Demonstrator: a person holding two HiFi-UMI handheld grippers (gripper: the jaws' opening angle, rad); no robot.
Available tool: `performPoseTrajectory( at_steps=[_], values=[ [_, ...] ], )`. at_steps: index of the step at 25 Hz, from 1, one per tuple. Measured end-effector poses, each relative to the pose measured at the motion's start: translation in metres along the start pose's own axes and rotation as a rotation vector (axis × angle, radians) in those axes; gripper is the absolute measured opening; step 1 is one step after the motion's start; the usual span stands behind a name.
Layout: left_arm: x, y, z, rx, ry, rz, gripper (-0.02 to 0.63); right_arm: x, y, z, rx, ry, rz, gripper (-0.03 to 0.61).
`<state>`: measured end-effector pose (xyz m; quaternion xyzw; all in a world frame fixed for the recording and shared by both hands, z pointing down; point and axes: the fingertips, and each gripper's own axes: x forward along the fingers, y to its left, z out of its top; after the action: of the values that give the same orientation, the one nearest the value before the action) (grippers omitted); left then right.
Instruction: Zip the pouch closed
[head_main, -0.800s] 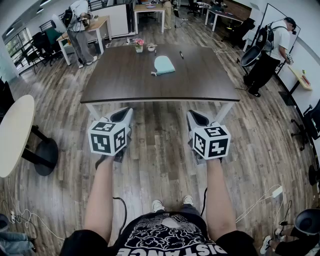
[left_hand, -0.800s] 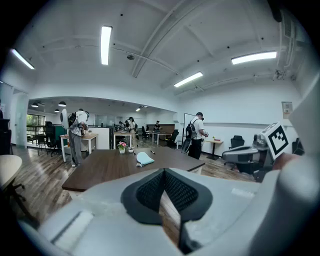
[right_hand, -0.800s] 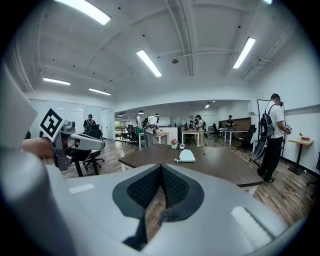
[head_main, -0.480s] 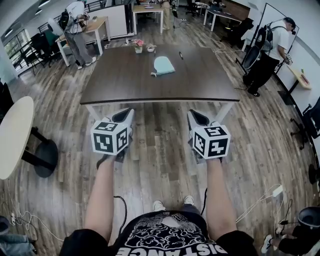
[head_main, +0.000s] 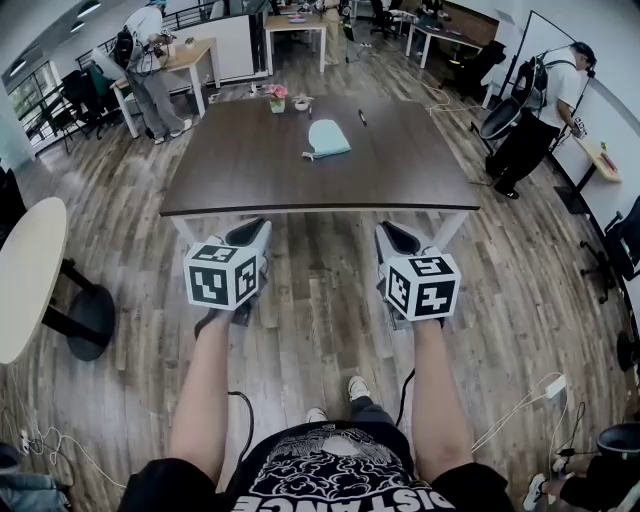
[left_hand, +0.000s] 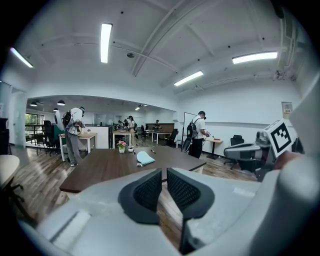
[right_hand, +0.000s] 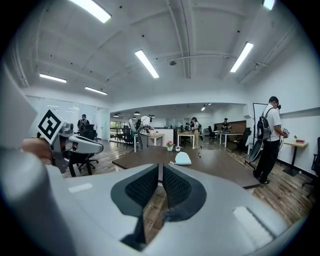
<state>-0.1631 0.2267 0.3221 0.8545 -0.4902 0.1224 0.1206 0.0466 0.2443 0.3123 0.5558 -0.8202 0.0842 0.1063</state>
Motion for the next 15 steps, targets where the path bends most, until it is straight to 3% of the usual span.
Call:
performPoseTrajectory(
  at_steps=[15],
  values=[
    [0.061,0.008,-0.001,-0.006,0.027,0.027,0.117,0.045,-0.049,-0.007,0.04,-0.014,-0.002,0.137]
  ],
)
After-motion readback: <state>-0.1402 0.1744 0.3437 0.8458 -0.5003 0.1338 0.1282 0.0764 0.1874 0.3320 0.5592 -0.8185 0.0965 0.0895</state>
